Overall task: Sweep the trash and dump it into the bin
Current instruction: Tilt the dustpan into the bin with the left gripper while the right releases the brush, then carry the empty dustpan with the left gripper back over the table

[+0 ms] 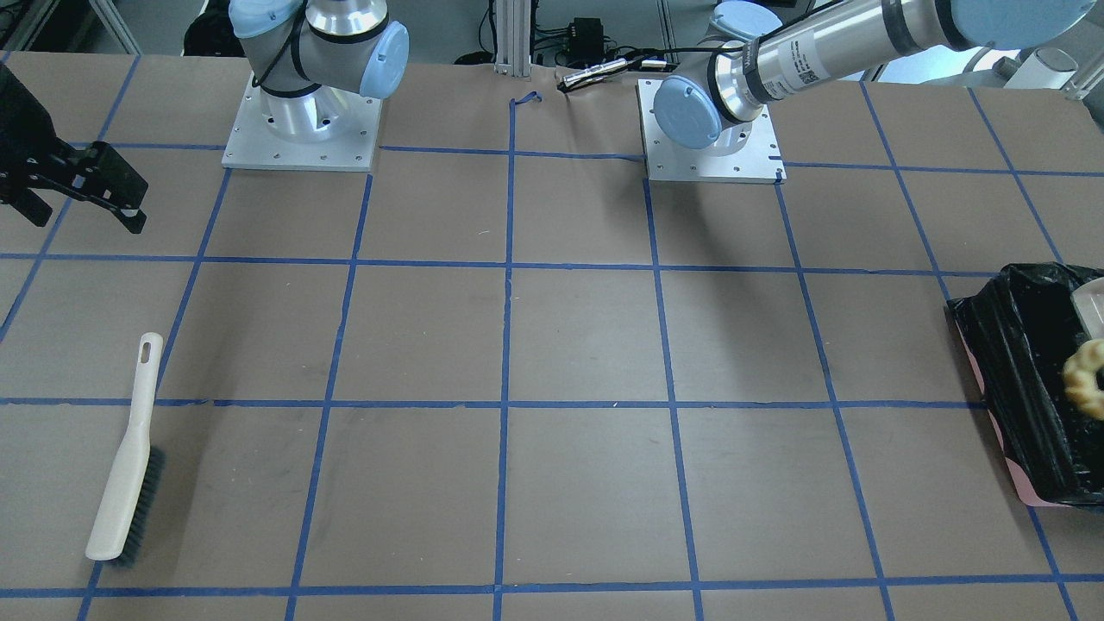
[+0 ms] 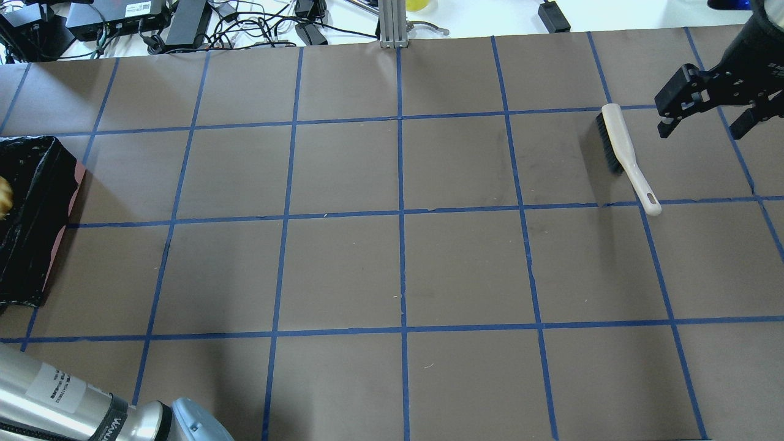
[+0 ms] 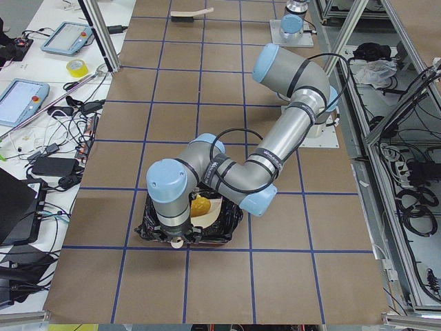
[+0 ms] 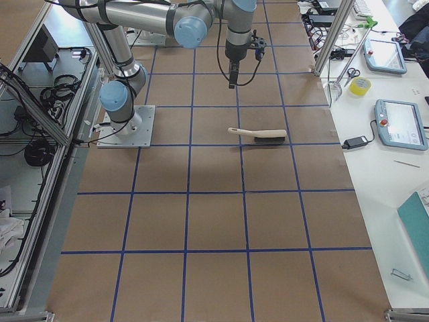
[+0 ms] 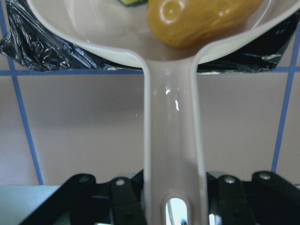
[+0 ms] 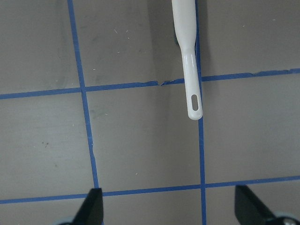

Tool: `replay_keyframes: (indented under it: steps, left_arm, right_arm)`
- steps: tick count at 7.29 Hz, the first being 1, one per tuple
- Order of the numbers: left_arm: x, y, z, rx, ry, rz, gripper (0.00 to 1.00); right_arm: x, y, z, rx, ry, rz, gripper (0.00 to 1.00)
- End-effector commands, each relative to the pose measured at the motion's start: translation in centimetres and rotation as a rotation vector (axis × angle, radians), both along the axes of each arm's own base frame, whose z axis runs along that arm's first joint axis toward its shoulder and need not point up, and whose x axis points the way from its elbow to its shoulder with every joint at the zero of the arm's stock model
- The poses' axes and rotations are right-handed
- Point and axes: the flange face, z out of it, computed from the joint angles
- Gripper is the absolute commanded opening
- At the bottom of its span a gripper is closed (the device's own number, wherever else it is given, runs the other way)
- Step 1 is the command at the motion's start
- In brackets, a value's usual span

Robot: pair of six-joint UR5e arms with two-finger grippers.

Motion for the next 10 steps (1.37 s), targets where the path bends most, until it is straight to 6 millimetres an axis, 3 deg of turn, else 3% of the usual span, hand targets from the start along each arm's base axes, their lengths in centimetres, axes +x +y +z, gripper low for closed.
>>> replay_keyframes:
  steps: [1, 2, 3, 4, 6, 7, 8, 10]
  left_arm:
    - [-3.3, -2.3, 1.6, 0.055, -0.072, -0.044, 0.00]
    - [-5.1, -3.2, 2.8, 0.065, -0.099, -0.068, 0.00]
    - [-5.7, -3.2, 4.1, 0.064, -0.116, -0.094, 0.00]
    - [-6.3, -3.2, 5.4, 0.037, -0.120, -0.099, 0.00]
    - [-9.1, -4.7, 6.1, -0.034, -0.044, -0.133, 0.00]
    - [-11.5, -5.8, 6.2, -0.064, 0.033, -0.158, 0.00]
    - [-15.0, -7.8, 6.0, -0.102, 0.112, -0.128, 0.00]
    - [-25.4, -13.9, 1.9, -0.110, 0.301, 0.007, 0.00]
  right_arm:
    - [4.4, 0.2, 0.3, -0.010, -0.004, 0.079, 1.00]
    - [8.7, -0.2, -0.2, -0.027, -0.003, 0.159, 1.00]
    - [11.8, 0.9, 1.7, -0.090, 0.014, 0.220, 1.00]
    - [12.4, 1.5, 1.5, -0.080, 0.005, 0.230, 1.00]
    - [12.2, 1.7, 1.3, -0.063, 0.021, 0.229, 1.00]
    - [12.0, 2.1, 0.9, -0.023, 0.034, 0.227, 1.00]
    - [12.1, 2.2, 1.1, -0.029, 0.034, 0.220, 1.00]
    - [12.3, 2.6, 1.6, -0.043, 0.023, 0.131, 1.00]
